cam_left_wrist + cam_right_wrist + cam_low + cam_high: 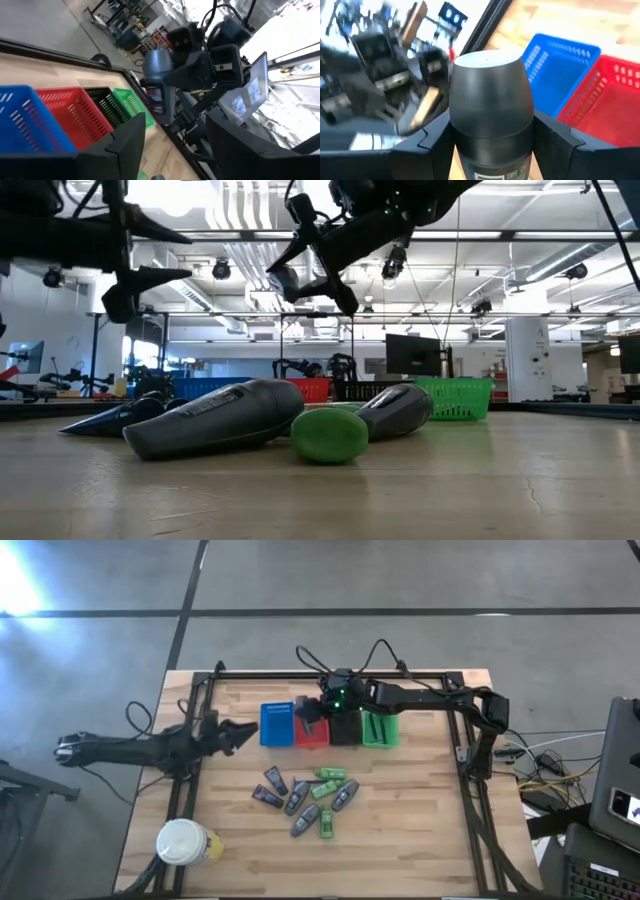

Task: Pick & Place Travel size toiletries
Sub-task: Put the gray deodorant into the red bin

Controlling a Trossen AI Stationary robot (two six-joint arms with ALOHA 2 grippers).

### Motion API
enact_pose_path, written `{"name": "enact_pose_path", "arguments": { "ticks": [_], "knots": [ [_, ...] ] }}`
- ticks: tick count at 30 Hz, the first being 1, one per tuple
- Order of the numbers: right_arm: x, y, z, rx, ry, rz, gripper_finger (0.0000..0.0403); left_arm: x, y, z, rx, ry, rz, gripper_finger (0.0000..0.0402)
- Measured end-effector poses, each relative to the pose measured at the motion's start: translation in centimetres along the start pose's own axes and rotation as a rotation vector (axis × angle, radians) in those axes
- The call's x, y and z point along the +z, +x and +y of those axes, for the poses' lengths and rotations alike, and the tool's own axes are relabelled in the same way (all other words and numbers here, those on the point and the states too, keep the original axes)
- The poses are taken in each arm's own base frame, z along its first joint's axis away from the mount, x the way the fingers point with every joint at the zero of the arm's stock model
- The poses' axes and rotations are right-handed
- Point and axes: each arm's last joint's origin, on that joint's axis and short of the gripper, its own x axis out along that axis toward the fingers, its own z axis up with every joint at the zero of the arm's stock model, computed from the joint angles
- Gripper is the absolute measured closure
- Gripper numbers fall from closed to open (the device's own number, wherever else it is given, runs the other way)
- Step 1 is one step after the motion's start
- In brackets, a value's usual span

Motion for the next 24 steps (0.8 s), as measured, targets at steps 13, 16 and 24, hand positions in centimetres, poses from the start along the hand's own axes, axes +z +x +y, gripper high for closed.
{"name": "enact_pose_path", "arguments": {
  "ticks": [13, 16, 24],
  "knots": [
    [0.9, 0.9, -3.4, -0.206, 0.113, -0.059, 0.0197, 2.8, 3.3, -0.7, 0.18, 0.111, 0.198, 0.0168],
    [0.6, 2.1, -5.0, -0.251, 0.131, -0.05, 0.0196, 4.0, 3.9, -1.8, 0.141, 0.166, 0.163, 0.0168],
    [0.5, 4.3, -5.5, -0.277, 0.116, -0.033, 0.019, 4.0, 4.1, -2.0, 0.195, 0.239, 0.231, 0.0168]
  ]
}}
